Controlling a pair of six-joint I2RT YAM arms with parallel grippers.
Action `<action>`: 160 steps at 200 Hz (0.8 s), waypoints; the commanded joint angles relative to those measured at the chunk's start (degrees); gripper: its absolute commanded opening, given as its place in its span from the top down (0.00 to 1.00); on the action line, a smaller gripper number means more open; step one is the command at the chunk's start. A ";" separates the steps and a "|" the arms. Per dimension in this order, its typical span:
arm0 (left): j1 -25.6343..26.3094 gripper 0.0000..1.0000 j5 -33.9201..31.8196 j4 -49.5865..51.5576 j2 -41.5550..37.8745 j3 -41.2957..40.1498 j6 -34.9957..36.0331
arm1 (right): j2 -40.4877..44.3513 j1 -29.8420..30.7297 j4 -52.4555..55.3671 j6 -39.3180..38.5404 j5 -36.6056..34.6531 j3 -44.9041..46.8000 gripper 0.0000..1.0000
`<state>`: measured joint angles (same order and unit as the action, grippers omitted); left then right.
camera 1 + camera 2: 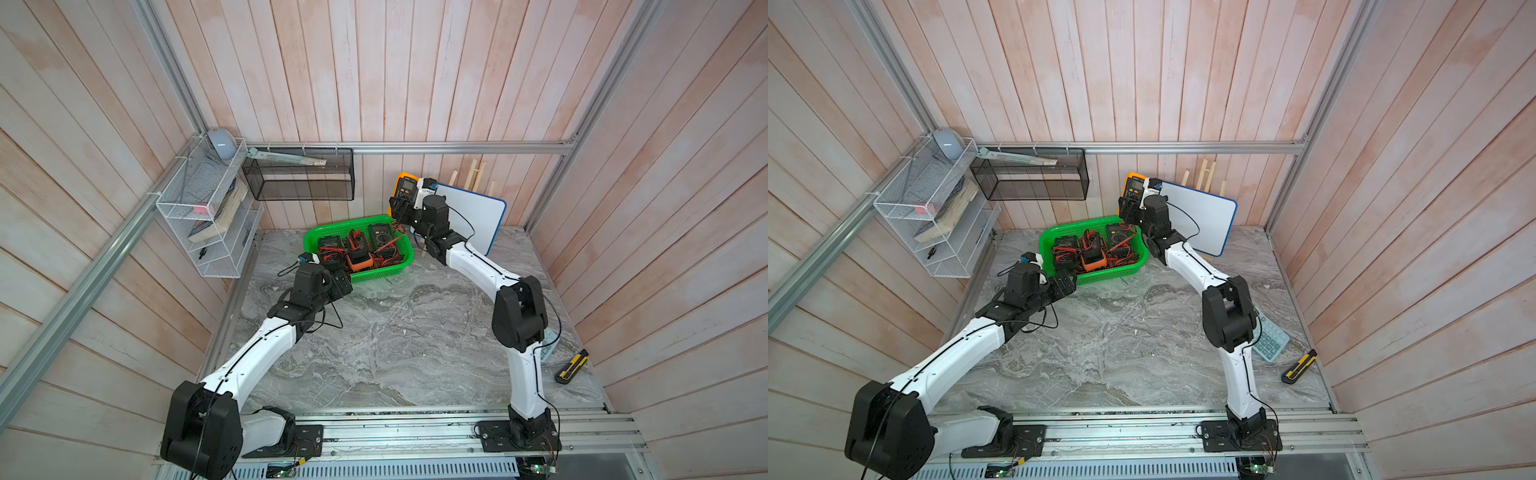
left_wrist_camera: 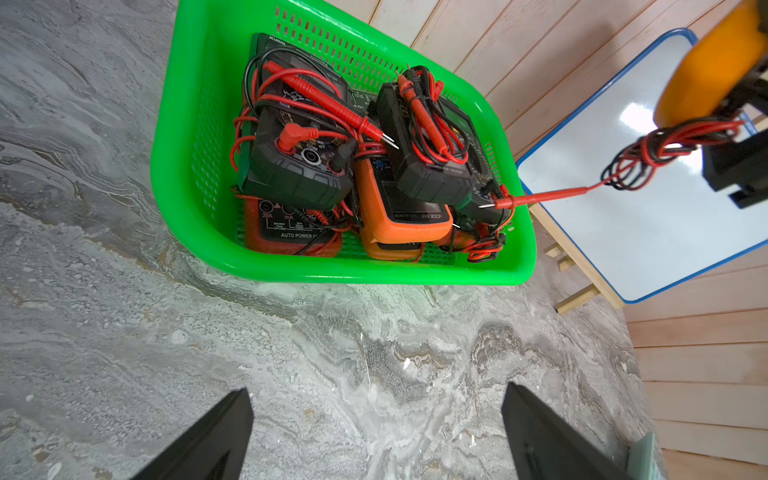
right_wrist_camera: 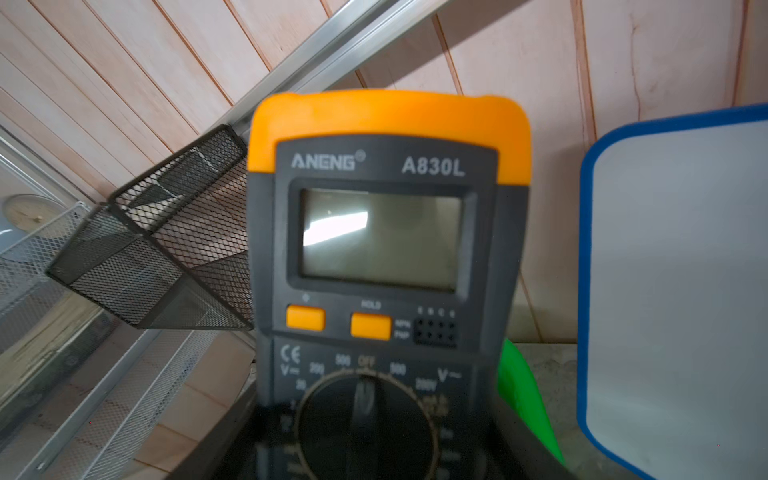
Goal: Put the multimeter into the basket
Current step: Place the multimeter in the basket.
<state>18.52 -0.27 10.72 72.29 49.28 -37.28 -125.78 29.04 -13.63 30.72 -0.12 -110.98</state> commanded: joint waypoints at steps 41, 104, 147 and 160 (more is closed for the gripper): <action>-0.37 0.00 1.06 -0.45 -0.95 -0.93 -0.43 | -9.39 1.28 2.17 -8.69 1.01 -8.67 0.61; -0.30 0.00 1.33 -0.66 -1.36 -1.11 -0.96 | -10.36 3.72 6.85 -10.81 0.79 -6.89 0.60; -0.26 0.00 1.33 -1.02 -1.31 -1.29 -1.22 | -11.20 4.72 12.95 -11.63 -0.58 -8.71 0.47; -0.38 0.00 1.33 -1.10 -1.34 -1.38 -1.38 | -11.65 4.97 14.53 -11.91 -0.74 -9.53 0.44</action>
<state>18.52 0.21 10.68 72.10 49.06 -38.22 -135.87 33.41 -3.77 20.25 -0.03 -117.73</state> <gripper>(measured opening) 0.995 0.700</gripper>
